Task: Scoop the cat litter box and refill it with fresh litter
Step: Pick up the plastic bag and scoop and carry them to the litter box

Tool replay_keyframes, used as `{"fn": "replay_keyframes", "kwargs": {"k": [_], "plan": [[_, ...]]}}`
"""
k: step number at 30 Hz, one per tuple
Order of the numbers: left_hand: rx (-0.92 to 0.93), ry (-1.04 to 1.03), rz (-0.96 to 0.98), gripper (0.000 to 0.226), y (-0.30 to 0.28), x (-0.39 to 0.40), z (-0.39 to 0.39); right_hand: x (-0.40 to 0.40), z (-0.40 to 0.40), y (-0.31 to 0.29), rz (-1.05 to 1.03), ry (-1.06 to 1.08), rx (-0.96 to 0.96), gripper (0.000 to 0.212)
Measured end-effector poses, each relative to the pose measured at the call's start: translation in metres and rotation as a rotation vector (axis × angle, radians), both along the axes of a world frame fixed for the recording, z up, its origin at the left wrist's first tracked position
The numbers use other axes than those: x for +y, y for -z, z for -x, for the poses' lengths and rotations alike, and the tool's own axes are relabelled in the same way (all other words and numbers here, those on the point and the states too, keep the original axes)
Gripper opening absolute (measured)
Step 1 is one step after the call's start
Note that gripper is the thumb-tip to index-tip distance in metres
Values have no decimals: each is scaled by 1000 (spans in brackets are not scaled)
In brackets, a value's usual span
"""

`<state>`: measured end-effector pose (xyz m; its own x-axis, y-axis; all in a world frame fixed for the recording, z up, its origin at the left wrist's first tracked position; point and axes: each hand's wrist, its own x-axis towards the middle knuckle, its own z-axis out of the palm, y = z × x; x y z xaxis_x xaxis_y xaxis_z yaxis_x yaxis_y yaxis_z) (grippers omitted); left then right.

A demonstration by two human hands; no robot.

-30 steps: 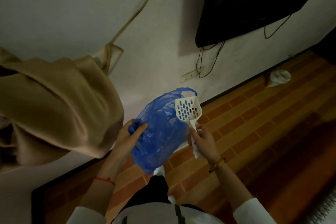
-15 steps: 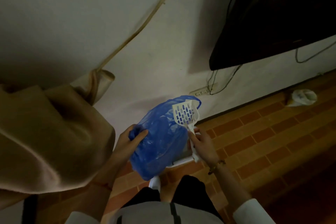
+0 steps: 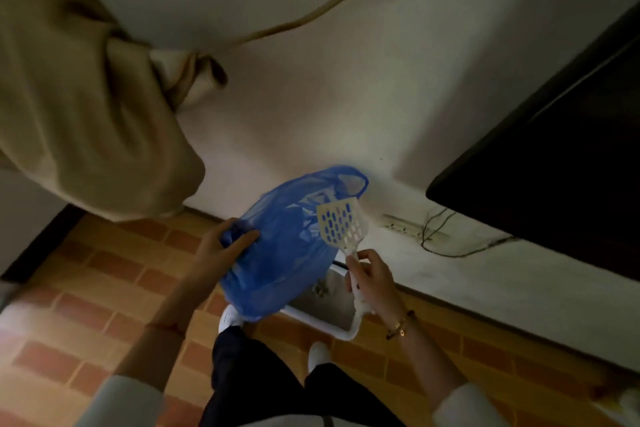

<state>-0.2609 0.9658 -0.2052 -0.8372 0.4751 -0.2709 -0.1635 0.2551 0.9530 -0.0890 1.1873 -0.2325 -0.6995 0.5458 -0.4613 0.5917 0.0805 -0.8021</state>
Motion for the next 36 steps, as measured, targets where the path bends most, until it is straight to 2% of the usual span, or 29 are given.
{"fn": "replay_keyframes", "kwargs": {"k": [5, 11, 15, 19, 25, 29, 36], "plan": [[-81, -122, -71, 31, 6, -9, -27, 17, 13, 11, -16, -174, -56, 28], [-128, -263, -77, 29, 27, -25, -35, 8, 48, 37, 28, -336, -46, 23], [-142, -303, -73, 28, 64, -35, -28, -4, 72, 67, 52, -426, -23, 23], [-129, -341, -70, 30, 121, -43, -19, -12, 99, 128, 90, -452, 8, 19], [-153, -439, -86, 31, 241, -57, -6, -20, 137, 260, 94, -542, 23, 20], [-239, -540, -166, 32, 350, -70, 0, -29, 159, 366, 114, -590, 28, 22], [-274, -559, -250, 36, 548, -92, 18, -45, 187, 546, 141, -666, 39, 23]]}}
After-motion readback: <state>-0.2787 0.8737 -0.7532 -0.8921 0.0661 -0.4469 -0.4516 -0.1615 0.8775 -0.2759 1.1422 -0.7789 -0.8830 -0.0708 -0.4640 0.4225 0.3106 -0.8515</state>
